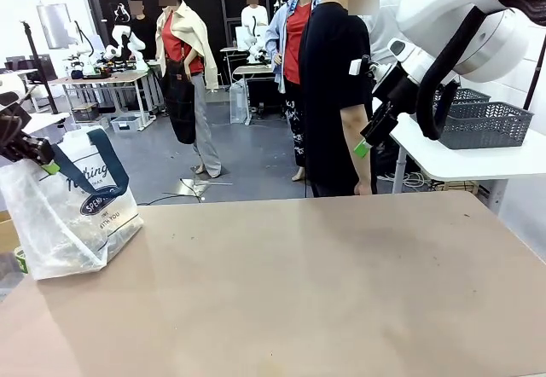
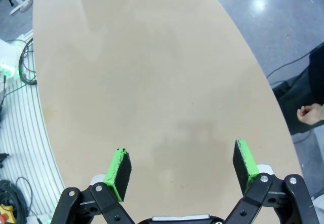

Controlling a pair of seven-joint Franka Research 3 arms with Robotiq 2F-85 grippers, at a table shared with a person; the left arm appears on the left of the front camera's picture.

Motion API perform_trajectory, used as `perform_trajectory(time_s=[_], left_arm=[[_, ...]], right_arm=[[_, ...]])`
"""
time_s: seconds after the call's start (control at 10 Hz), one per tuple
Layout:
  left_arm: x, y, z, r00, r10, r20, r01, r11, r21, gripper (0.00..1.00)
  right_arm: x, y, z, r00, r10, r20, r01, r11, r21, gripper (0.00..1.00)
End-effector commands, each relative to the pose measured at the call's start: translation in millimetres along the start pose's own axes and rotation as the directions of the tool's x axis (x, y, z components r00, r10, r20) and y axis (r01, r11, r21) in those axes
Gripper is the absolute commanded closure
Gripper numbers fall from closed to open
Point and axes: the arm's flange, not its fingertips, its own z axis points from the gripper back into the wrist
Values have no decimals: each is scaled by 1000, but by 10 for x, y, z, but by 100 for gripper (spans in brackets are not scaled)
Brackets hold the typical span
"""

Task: Transfer purchased items from the store into the shopping bag.
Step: Move the Reusable shopping bag to the right side of the table.

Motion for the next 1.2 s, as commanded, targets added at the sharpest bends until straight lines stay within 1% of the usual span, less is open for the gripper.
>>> perform_trajectory(time_s=[0.0, 0.1, 0.5, 1.0, 1.1], left_arm=[[56, 5, 80, 998, 55, -25, -54, 998, 10, 0], [54, -4, 138, 998, 55, -13, -54, 998, 9, 0], [83, 63, 257, 998, 69, -14, -69, 998, 2, 0], [215, 10, 336, 998, 54, -18, -54, 999, 10, 0], [243, -35, 411, 999, 43, -22, -42, 999, 18, 0]], right_arm=[[-1, 0, -11, 1000, 5, -11, -6, 1000, -16, 0], [-1, 0, -11, 1000, 5, -11, -6, 1000, -16, 0], [-1, 0, -11, 1000, 5, -11, -6, 1000, -16, 0], [-1, 0, -11, 1000, 5, -11, -6, 1000, -16, 0], [-1, 0, -11, 1000, 5, -11, -6, 1000, -16, 0]])
